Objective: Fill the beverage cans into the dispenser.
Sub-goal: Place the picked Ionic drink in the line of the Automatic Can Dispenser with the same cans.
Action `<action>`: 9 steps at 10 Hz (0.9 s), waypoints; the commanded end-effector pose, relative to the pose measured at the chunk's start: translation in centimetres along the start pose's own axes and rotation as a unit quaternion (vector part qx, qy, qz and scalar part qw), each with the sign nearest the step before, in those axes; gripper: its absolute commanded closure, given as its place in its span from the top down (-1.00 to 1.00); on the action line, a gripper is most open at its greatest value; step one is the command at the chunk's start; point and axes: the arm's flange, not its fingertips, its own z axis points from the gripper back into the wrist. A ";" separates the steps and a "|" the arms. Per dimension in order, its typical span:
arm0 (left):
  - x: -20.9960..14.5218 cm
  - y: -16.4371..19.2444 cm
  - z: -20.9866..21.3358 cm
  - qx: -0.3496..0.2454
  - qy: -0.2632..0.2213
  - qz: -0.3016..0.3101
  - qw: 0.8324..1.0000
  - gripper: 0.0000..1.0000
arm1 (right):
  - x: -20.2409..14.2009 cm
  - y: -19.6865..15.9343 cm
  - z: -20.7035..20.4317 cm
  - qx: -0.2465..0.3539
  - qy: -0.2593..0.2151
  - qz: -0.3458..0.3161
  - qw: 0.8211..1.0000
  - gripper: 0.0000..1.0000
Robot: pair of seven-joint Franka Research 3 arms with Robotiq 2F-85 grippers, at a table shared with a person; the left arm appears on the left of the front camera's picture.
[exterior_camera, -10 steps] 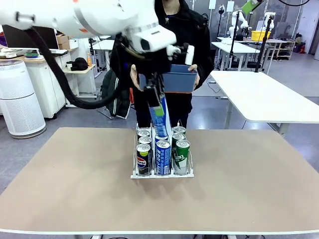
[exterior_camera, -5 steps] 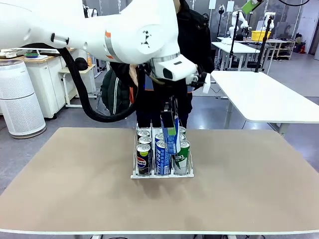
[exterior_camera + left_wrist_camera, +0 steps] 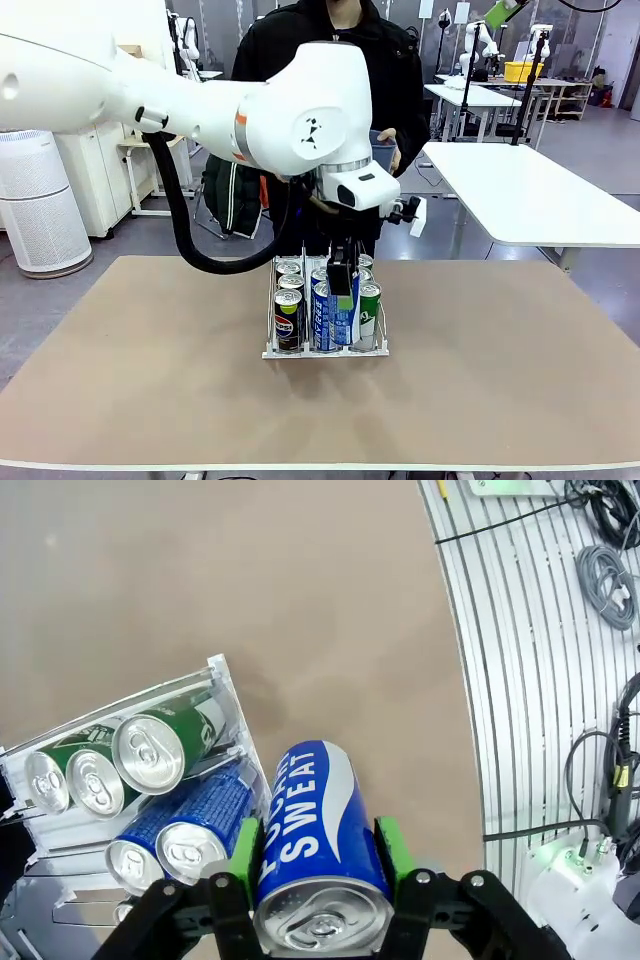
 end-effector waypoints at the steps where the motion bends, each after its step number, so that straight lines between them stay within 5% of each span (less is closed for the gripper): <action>1: -0.6 -0.2 -1.1 0.020 0.019 0.007 1.000 0.15 | 0.0 0.1 0.0 0.002 -0.004 -0.005 1.000 1.00; 3: -1.0 -0.1 -2.5 0.032 0.051 0.019 0.998 0.15 | 0.0 0.1 0.0 0.002 -0.004 -0.005 1.000 1.00; 8: -1.2 0.3 -2.7 0.012 0.041 0.008 0.999 0.15 | 0.0 0.1 0.0 0.002 -0.004 -0.005 1.000 1.00; 9: -0.9 0.6 -3.6 0.052 0.035 0.042 0.997 0.15 | 0.0 0.1 0.0 0.002 -0.004 -0.005 1.000 1.00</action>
